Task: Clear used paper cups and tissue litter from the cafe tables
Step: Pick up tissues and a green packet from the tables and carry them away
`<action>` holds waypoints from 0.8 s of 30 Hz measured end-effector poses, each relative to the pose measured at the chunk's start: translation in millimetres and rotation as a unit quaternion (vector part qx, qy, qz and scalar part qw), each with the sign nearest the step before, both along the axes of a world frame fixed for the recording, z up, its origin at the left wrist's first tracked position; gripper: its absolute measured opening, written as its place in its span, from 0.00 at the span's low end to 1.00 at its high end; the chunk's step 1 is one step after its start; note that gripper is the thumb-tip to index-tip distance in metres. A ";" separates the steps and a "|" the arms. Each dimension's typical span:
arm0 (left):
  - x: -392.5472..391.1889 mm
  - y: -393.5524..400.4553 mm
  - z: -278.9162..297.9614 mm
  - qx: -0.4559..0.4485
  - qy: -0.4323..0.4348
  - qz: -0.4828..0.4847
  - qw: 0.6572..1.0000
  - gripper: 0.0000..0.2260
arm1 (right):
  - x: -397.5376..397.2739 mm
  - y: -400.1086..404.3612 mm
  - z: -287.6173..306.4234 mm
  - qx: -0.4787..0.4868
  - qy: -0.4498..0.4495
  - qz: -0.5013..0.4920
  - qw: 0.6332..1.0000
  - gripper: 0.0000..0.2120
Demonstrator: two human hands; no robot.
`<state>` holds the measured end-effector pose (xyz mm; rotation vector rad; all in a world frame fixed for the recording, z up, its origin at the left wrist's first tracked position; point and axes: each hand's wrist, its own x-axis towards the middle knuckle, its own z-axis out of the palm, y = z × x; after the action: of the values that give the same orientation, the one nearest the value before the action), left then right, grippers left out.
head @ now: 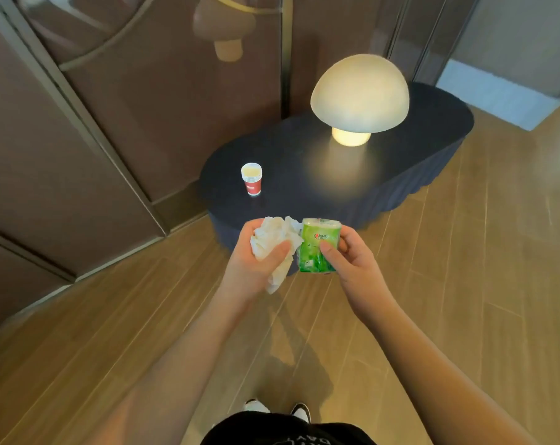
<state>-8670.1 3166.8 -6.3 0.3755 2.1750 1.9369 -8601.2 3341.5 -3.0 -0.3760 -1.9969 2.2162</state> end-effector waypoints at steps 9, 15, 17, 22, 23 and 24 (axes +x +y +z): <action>-149.3 14.3 -44.6 0.105 -0.210 0.055 0.970 0.17 | -141.1 25.2 -21.5 0.026 -0.033 -0.018 0.999 0.12; -244.7 25.1 -53.8 0.098 -0.245 0.011 0.964 0.14 | -239.9 27.8 -24.5 0.039 -0.048 -0.021 0.998 0.14; -266.2 30.2 -57.0 0.103 -0.257 0.004 0.961 0.12 | -264.6 29.1 -24.3 0.040 -0.058 -0.020 0.997 0.17; -315.7 41.7 -72.8 0.068 -0.258 0.019 0.964 0.12 | -318.2 46.2 -35.2 0.048 -0.088 -0.022 0.995 0.13; -325.0 46.2 -77.0 0.062 -0.264 0.021 0.962 0.13 | -327.6 50.5 -38.5 0.051 -0.093 -0.021 0.994 0.12; -331.8 50.2 -81.5 0.055 -0.269 0.020 0.961 0.13 | -334.9 53.7 -41.6 0.053 -0.095 -0.020 0.994 0.11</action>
<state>-9001.9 3217.0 -87.8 -0.1701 1.7396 1.8997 -8936.1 3395.1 -44.6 -0.6294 -2.1679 2.1102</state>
